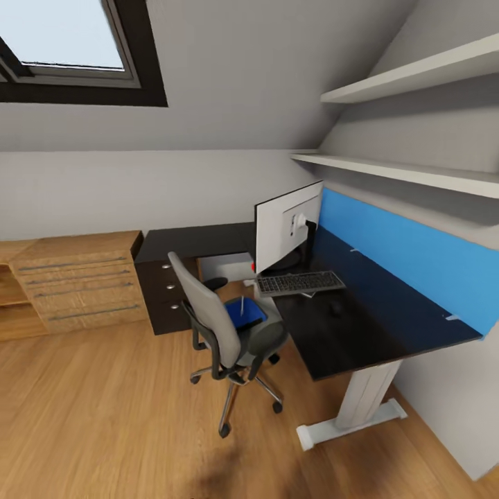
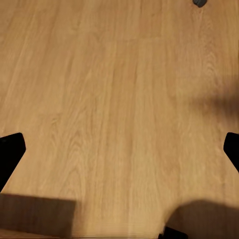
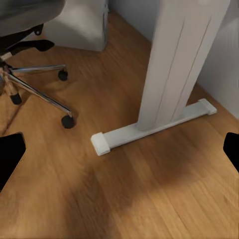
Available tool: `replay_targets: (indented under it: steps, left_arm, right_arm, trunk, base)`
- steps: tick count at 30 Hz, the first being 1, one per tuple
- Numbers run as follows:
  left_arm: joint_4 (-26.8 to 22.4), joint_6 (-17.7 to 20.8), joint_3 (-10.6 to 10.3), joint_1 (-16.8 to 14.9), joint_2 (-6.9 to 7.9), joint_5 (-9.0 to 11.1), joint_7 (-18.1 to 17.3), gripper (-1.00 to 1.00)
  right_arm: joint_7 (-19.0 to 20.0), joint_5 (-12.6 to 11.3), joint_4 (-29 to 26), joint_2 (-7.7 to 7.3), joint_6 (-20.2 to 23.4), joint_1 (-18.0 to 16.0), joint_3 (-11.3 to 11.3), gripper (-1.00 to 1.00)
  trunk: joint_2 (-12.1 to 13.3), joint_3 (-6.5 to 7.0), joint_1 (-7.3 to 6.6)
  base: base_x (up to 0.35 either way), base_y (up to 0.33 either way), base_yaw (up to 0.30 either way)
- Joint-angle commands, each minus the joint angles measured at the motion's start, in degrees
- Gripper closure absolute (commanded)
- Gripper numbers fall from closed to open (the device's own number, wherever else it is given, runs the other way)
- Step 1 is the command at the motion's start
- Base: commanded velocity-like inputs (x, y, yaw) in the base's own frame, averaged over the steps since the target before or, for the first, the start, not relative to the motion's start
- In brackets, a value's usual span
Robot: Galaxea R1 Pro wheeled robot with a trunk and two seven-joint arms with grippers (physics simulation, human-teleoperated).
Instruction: In the bedroom, organize the workspace by keeping the computer under the desk, ensuring the monitor is on the desk, placing the keyboard on the desk next to the monitor, placing the mouse on the desk next to the keyboard, moving the folder from the swivel chair onto the desk next to the mouse, stacking the notebook on top of the folder with the pen on top of the notebook, and positioning the swivel chair next to the desk.
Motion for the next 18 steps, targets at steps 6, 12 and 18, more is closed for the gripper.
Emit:
replay_targets:
  steps: [6,12,18]
  left_arm:
    - [-0.05,-0.13,0.11,0.02,-0.05,0.23,-0.15,-1.0]
    - [-0.05,-0.13,0.11,0.02,-0.06,0.21,-0.15,-1.0]
    - [-0.05,-0.13,0.11,0.02,-0.1,0.18,-0.15,-1.0]
  right_arm:
    - [-0.31,0.27,0.02,0.01,-0.06,-0.03,-0.07,-1.0]
    - [-0.31,0.2,-0.01,-0.06,-0.27,-0.03,-0.16,-1.0]
    - [-0.31,0.18,-0.06,-0.08,-0.32,-0.03,-0.22,-1.0]
  trunk:
    - [-0.04,-0.05,0.0]
    - [-0.04,-0.05,0.0]
    - [-0.04,-0.05,0.0]
  base:
    - [0.0,0.0,0.29]
    - [0.0,0.0,0.29]
    - [0.0,0.0,0.29]
